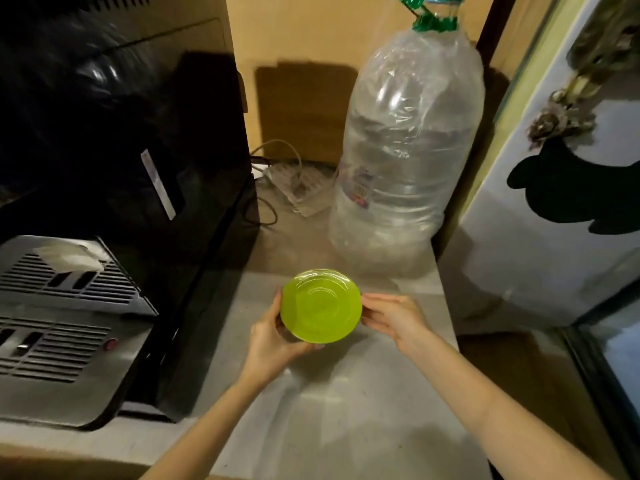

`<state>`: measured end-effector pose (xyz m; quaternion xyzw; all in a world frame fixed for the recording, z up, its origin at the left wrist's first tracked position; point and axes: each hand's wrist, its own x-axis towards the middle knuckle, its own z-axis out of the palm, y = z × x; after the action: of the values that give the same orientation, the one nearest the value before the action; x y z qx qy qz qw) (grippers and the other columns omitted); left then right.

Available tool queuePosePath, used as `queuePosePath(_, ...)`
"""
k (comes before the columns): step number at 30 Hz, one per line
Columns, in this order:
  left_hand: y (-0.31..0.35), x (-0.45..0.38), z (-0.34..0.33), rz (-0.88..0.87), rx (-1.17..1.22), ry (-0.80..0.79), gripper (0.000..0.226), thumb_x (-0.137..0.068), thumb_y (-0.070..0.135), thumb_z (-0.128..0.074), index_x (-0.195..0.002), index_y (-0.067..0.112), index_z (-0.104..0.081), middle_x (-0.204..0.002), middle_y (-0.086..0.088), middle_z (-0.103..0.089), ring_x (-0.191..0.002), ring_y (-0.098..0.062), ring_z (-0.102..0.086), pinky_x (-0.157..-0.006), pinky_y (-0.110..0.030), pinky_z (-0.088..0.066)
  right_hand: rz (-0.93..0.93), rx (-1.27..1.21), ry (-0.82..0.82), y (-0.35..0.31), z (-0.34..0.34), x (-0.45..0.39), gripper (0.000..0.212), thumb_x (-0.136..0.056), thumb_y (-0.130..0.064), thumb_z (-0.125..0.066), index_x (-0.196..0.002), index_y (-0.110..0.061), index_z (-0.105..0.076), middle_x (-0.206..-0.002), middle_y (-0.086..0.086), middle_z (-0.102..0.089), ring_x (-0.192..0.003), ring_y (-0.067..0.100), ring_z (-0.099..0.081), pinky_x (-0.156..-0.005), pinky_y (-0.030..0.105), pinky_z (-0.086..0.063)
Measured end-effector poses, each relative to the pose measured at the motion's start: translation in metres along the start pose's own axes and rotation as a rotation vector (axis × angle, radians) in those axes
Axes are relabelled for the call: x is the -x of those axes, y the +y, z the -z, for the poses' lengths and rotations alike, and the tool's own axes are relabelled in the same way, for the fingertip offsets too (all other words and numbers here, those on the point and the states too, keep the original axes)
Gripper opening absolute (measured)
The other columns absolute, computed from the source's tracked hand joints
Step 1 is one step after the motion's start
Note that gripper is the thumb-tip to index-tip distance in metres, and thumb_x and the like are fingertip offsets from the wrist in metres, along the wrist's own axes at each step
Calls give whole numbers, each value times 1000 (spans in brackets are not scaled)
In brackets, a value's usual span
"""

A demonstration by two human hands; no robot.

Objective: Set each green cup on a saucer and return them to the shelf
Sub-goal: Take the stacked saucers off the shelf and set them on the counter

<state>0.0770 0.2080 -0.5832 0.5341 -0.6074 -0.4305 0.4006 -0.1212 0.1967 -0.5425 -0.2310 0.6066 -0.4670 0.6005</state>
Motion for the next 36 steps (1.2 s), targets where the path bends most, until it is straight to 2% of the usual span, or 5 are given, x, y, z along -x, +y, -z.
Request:
queuePosePath(4, -13, -8, -5, 2, -51, 27, 91, -33, 43, -81, -112, 51, -36, -100, 28, -55, -90, 17, -55, -72, 4, -38, -24, 58, 65, 16, -5, -21, 32, -82, 3, -62, -113, 11, -60, -117, 30, -62, -65, 17, -58, -68, 26, -55)
queuePosePath(7, -25, -14, -6, 40, -80, 24, 97, -34, 45, -82, -121, 43, -39, -105, 18, -60, -101, -5, -59, -81, -6, -46, -52, 103, 100, 25, -6, -37, 30, -81, 1, -64, -110, 10, -62, -95, 18, -67, -64, 14, -58, -43, 12, -50)
queuePosePath(13, -40, -23, -3, 131, -154, 28, 115, -42, 33, -89, -141, 24, -32, -127, 2, -56, -116, -16, -50, -93, -26, -44, -47, 249, 143, 36, -10, -64, 24, -80, -6, -68, -102, 3, -70, -92, 12, -68, -83, 21, -63, -47, 19, -44)
queuePosePath(20, -42, -32, -2, 142, -315, 33, 120, -36, 56, -78, -139, 14, -33, -143, -7, -45, -133, -25, -36, -115, -48, -22, -47, 319, 138, 38, -16, -78, 23, -81, -8, -66, -102, 1, -70, -85, 11, -65, -60, 8, -56, -37, 12, -41)
queuePosePath(36, -55, -40, 2, 34, -492, -26, 133, -39, 90, -46, -143, 10, -23, -152, -7, -27, -137, -7, -12, -114, -32, -6, 83, 523, 118, 43, -17, -81, 22, -84, -9, -63, -102, 0, -71, -84, 8, -67, -68, 14, -60, -46, 18, -48)
